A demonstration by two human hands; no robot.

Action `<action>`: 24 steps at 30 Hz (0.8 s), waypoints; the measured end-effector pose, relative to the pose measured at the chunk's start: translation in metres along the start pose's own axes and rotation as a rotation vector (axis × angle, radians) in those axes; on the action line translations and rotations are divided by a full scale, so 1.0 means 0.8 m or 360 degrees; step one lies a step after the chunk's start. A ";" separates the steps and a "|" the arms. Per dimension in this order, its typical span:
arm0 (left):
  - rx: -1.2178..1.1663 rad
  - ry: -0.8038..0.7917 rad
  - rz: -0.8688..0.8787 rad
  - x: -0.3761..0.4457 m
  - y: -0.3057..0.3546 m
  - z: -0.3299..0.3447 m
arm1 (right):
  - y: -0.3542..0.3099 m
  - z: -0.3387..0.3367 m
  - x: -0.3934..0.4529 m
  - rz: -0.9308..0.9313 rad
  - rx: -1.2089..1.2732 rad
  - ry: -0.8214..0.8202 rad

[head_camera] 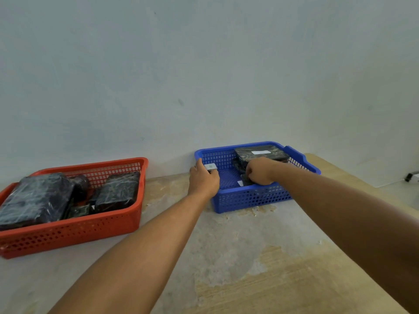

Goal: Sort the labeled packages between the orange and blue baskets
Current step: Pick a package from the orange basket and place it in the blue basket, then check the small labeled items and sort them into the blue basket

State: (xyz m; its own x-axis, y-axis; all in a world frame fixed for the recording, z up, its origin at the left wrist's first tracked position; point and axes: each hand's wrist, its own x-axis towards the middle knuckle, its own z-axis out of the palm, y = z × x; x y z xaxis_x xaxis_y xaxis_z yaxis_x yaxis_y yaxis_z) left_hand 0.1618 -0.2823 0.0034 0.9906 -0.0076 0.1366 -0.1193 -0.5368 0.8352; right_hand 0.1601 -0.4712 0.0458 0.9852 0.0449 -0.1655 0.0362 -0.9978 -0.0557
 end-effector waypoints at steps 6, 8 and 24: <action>0.0020 0.0036 0.0520 -0.014 0.005 -0.106 | -0.063 -0.005 -0.003 -0.0286 0.0215 0.0455; 0.0074 0.0100 0.0595 -0.018 -0.019 -0.162 | -0.100 -0.011 -0.002 -0.0397 0.0317 0.0559; 0.1392 0.0314 0.0037 -0.052 -0.250 -0.387 | -0.411 0.023 0.058 -0.1000 -0.0324 0.0366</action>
State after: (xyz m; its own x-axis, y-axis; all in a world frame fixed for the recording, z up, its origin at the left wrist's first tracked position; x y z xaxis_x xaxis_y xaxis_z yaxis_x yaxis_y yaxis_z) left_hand 0.1233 0.0866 -0.0041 0.9494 0.0755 0.3049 0.0345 -0.9899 0.1377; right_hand 0.1906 -0.1403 0.0380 0.7769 0.6276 0.0513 0.6195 -0.7763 0.1166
